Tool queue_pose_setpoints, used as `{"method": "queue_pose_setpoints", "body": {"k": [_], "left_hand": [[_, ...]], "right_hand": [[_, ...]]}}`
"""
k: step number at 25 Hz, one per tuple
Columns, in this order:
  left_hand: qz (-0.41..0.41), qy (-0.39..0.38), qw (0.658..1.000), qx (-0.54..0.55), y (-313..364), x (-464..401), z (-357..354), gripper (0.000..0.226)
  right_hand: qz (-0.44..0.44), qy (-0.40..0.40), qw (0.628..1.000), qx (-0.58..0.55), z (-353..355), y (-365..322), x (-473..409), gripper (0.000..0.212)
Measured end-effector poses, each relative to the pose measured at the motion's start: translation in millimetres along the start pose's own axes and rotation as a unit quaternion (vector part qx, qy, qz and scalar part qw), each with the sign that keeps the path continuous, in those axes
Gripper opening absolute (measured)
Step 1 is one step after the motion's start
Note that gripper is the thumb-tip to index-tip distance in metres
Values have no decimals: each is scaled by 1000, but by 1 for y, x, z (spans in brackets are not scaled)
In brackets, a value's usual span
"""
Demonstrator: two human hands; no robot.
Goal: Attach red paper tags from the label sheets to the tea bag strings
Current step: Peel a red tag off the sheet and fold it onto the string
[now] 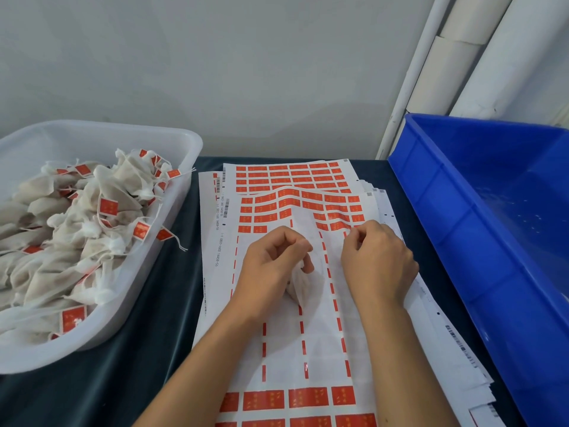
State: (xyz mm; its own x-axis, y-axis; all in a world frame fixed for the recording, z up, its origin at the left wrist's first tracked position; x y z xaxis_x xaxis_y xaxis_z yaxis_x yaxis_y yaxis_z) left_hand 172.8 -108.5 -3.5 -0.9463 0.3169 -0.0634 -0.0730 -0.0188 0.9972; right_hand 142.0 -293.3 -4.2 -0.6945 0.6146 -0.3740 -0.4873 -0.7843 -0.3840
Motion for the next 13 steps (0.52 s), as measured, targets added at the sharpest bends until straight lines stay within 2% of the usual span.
{"method": "queue_pose_setpoints", "body": {"k": [6,13], "left_hand": [[14,6,1000,4,1,0,0,22],[22,7,1000,11,-1,0,2,23]], "right_hand": [[-12,-22,1000,-12,1,4,-4,32],[-55,-40,994,-81,1,20,-11,22]]}}
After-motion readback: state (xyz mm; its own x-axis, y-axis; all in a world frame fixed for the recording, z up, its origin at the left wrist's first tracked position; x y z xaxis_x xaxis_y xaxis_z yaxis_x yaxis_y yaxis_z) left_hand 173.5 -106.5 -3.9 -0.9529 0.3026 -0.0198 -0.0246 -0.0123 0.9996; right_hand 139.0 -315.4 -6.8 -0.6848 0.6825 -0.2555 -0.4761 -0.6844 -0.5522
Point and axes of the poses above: each hand's wrist, its own x-axis away from the middle knuckle, its own z-axis out of the back of the hand, y = z × x, the point moved 6 cm from there along -x, towards the middle knuckle, and after that the axes turned 1 degree about z, right-handed, at the moved point
